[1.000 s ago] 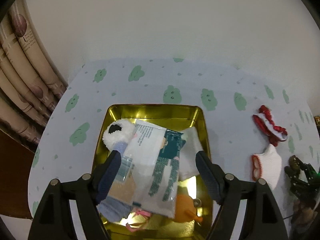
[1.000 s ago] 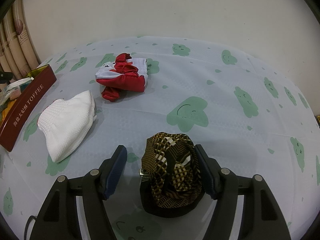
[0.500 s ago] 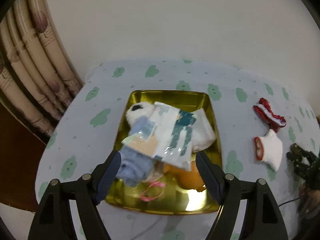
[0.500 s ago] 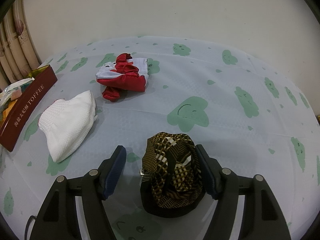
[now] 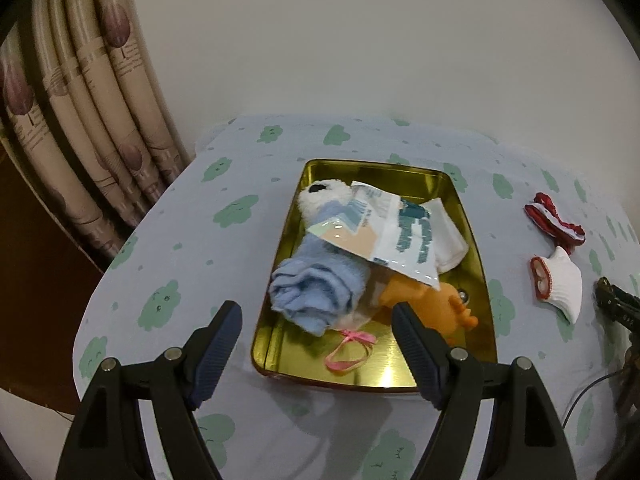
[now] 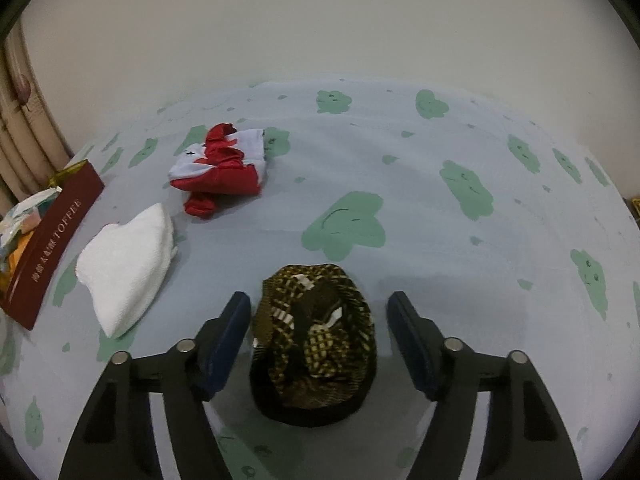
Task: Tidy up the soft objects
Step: 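Carry the brown checkered hat into the gold tin and open the right tool, then grasp the white printed cloth with red ruffle using the right tool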
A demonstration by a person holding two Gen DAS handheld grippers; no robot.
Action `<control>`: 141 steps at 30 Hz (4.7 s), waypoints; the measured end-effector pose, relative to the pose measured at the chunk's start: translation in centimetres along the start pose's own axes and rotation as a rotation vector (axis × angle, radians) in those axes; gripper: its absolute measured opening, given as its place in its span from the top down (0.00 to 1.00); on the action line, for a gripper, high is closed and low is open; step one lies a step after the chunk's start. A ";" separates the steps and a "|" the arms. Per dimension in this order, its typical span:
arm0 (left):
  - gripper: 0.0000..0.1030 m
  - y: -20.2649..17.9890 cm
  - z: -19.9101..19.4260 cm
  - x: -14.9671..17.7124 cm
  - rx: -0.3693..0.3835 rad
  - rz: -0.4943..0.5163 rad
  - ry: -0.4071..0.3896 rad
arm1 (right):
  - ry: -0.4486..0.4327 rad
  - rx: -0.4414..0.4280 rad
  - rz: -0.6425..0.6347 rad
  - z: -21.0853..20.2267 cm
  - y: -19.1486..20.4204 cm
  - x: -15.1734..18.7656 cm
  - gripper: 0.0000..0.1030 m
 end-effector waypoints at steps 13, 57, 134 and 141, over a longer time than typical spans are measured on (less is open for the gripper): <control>0.23 0.5 0.2 0.8 0.002 -0.012 -0.020 | -0.004 0.096 -0.038 -0.4 1.5 -0.2 0.72; 0.23 4.4 0.0 2.0 -0.048 -0.129 -0.045 | -0.037 -0.049 -0.249 -4.7 14.0 -2.2 0.76; 0.23 8.6 0.8 3.1 -0.139 -0.265 -0.031 | -0.010 -0.308 -0.602 -7.2 35.7 -0.3 0.35; 0.23 8.4 1.1 3.0 -0.144 -0.253 -0.022 | -0.070 -0.193 -0.488 -7.4 28.8 -3.1 0.23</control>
Point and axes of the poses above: each gripper's, at about its wrist camera, not at the fingertips, and z roughly the way its jaws point, y to its left, x to its underside, the point moved 1 cm from there along z, roughly the way its jaws point, and after that the axes turned 11 degrees about y, right-handed, at the moved point
